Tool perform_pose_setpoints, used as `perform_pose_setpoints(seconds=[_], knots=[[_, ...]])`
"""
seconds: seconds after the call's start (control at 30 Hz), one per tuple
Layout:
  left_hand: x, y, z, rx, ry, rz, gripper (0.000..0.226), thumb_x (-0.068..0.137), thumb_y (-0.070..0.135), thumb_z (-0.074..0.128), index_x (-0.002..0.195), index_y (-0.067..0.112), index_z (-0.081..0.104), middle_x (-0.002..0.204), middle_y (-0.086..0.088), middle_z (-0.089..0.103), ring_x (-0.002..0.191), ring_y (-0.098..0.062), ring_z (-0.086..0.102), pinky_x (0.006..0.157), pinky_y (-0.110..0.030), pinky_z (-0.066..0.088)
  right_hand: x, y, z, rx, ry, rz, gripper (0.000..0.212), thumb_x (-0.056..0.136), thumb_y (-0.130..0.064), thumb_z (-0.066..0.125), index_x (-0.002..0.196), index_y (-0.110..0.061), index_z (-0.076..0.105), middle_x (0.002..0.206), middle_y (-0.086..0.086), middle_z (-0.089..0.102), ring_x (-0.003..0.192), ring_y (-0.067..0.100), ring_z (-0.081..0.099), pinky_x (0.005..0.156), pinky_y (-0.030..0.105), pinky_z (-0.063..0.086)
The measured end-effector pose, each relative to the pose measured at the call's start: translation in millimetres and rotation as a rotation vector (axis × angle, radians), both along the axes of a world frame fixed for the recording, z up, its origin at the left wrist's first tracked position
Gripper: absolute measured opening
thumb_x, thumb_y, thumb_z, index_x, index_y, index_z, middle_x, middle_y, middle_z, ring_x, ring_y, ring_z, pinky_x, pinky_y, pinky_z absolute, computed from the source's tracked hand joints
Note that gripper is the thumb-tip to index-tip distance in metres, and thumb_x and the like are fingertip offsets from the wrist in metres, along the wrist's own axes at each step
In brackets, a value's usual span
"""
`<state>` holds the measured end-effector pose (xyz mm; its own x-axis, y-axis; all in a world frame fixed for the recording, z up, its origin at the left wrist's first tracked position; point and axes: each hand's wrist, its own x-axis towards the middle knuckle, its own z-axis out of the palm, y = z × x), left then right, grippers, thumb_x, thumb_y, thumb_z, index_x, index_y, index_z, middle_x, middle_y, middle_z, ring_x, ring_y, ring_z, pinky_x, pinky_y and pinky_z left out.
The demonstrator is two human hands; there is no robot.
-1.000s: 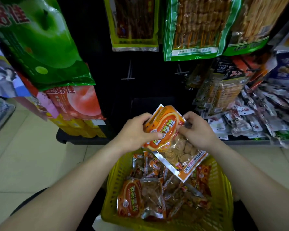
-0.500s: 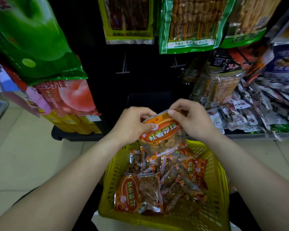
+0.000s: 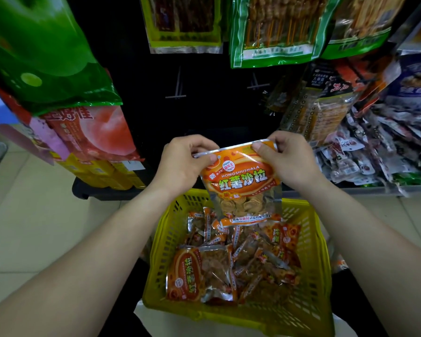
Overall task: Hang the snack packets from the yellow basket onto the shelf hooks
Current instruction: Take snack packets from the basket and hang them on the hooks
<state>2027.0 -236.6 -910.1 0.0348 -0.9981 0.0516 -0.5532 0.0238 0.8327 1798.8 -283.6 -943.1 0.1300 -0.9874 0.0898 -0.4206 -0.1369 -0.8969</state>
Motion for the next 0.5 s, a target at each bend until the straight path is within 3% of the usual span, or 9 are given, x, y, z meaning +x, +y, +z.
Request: perform_pose_setpoints(seconds=[0.13,0.33,0.5], knots=[[-1.3,-0.3,0.5,0.003,0.003,0.004,0.015,0.092,0.015,0.069,0.106,0.018,0.07,0.091,0.012,0.065,0.09,-0.006,0.064,0.071,-0.015,0.056,-0.4,0.7,2.6,-0.011,0.023,0.01,0.024,0.09,-0.04,0.069,0.077,-0.021,0.061,0.071,-0.003,0.071,0.064,0.007,0.068,0.053,0.026,0.047],[-1.5,-0.4,0.4,0.002,-0.026,-0.006,0.022,0.094,0.014,0.067,0.116,0.012,0.071,0.104,0.002,0.066,0.103,-0.013,0.063,0.084,-0.033,0.059,1.4,2.8,8.1,-0.019,0.077,0.038,0.021,0.091,-0.037,0.068,0.084,-0.018,0.063,0.077,0.002,0.07,0.071,0.015,0.068,0.062,0.044,0.055],[-2.8,0.0,-1.2,-0.002,-0.032,0.005,0.021,0.094,0.016,0.067,0.114,0.013,0.071,0.103,0.002,0.067,0.103,-0.015,0.066,0.083,-0.032,0.06,-0.1,2.0,8.0,-0.05,0.131,0.085,0.011,0.094,-0.03,0.064,0.087,-0.022,0.066,0.081,-0.007,0.068,0.076,0.006,0.064,0.061,0.03,0.046]])
